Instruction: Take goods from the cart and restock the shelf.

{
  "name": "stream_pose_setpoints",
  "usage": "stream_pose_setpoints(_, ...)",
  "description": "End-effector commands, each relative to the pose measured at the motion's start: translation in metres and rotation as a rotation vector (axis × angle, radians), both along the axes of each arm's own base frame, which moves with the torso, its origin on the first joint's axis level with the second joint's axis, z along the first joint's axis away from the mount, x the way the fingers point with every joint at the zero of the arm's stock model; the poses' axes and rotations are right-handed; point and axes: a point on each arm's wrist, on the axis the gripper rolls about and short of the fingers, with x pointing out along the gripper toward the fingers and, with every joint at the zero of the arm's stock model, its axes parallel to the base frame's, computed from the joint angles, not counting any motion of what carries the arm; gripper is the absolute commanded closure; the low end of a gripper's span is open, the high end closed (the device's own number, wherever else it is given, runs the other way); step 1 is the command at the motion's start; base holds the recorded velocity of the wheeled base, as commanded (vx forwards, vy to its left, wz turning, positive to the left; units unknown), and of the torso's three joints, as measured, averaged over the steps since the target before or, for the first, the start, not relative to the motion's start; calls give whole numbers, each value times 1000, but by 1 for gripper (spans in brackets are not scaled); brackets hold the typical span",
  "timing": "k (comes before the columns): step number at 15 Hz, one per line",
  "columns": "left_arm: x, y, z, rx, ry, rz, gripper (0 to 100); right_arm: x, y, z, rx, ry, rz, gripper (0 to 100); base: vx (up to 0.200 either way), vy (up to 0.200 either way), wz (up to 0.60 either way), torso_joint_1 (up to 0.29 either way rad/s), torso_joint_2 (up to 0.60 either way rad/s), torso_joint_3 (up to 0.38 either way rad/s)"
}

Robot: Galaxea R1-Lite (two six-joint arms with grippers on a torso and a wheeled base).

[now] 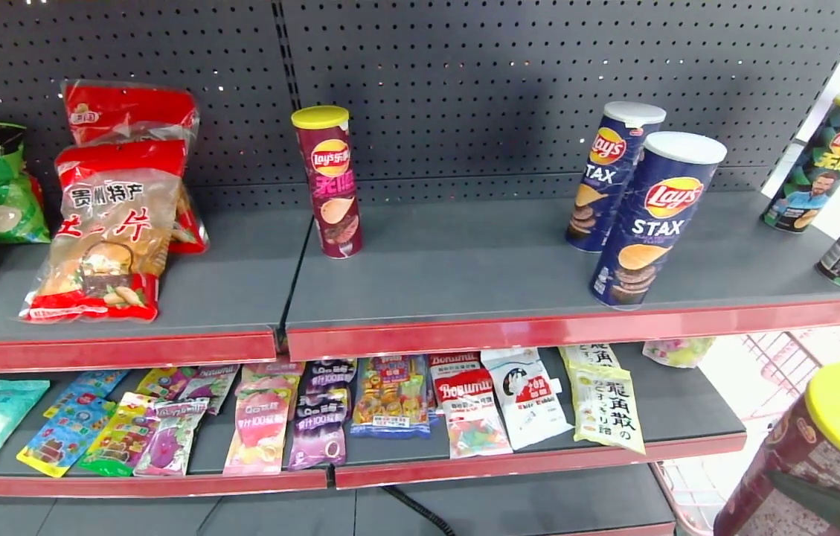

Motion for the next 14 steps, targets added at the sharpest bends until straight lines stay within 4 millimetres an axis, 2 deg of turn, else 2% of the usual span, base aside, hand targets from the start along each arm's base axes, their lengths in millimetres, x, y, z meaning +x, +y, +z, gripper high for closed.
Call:
stream_pose_setpoints(1, 0, 0, 0, -2, 0, 1, 0, -1, 0, 0, 2, -4, 5, 100, 0, 0, 0, 0, 0, 0)
stream_pose_setpoints(2, 0, 0, 0, -2, 0, 1, 0, -1, 0, 0, 3, -5, 5, 100, 0, 0, 0, 0, 0, 0)
stream_pose_setpoints(12, -1, 0, 0, -2, -5, 1, 0, -3, -2, 0, 14, -9, 1, 100, 0, 200, 0, 4, 5, 2)
stream_pose_setpoints(14, -1, 0, 0, 12, -7, -3, 0, -2, -1, 3, 28, -29, 2, 100, 0, 0, 0, 0, 0, 0)
